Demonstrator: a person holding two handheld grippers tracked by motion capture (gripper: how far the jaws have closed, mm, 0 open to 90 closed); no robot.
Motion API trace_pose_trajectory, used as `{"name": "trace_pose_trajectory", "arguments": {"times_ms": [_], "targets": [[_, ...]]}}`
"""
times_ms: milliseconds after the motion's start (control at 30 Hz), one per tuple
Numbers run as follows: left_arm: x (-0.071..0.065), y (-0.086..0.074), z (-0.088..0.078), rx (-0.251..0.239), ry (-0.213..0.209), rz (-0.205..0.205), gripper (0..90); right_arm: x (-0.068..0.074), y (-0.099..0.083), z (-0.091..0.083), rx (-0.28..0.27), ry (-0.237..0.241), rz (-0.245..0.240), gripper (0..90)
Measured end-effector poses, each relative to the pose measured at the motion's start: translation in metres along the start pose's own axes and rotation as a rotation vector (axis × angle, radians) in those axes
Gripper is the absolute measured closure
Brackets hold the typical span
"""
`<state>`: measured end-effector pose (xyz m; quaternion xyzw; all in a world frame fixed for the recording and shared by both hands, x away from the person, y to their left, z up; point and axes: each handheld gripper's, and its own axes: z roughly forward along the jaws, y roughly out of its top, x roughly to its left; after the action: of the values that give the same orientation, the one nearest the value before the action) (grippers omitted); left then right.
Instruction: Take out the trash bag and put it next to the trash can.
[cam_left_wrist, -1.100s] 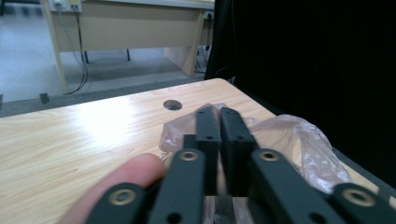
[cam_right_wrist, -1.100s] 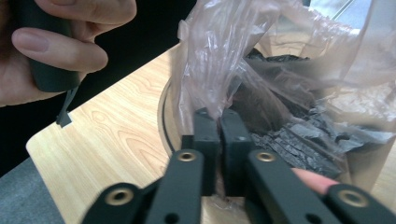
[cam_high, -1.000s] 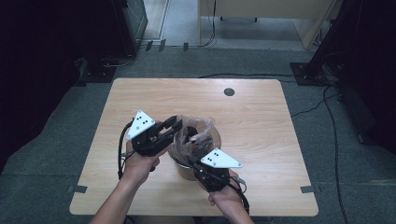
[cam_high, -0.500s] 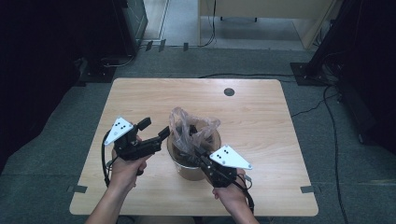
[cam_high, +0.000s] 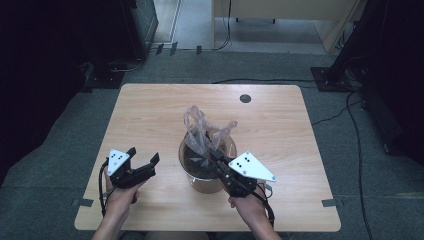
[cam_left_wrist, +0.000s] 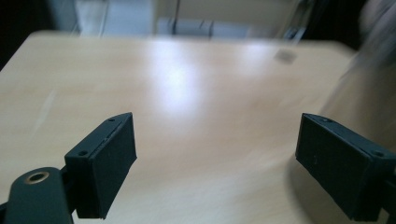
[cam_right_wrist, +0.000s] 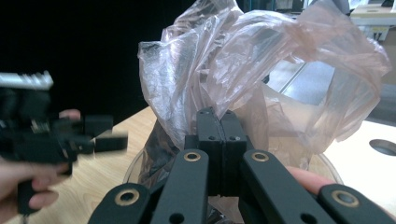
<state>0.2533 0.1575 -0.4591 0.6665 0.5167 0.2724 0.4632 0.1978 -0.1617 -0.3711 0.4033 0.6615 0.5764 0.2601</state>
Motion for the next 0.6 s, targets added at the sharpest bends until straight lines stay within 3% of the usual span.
{"name": "trace_pose_trajectory", "arguments": {"times_ms": [100,200,267,600], "targets": [[0.011,-0.017,0.005,0.051,0.022,-0.014,12.0,0.001,0.004,0.000,-0.011,-0.002,-0.005,90.0],[0.021,-0.030,0.014,0.134,0.072,0.011,11.9,0.002,0.009,-0.001,-0.026,-0.001,-0.009,90.0],[0.027,-0.037,0.018,0.168,0.083,-0.003,11.9,0.002,0.012,-0.002,-0.039,-0.002,-0.014,90.0],[0.028,-0.049,0.028,0.242,0.131,0.037,11.9,-0.002,0.030,-0.007,-0.094,-0.019,-0.031,90.0]]}}
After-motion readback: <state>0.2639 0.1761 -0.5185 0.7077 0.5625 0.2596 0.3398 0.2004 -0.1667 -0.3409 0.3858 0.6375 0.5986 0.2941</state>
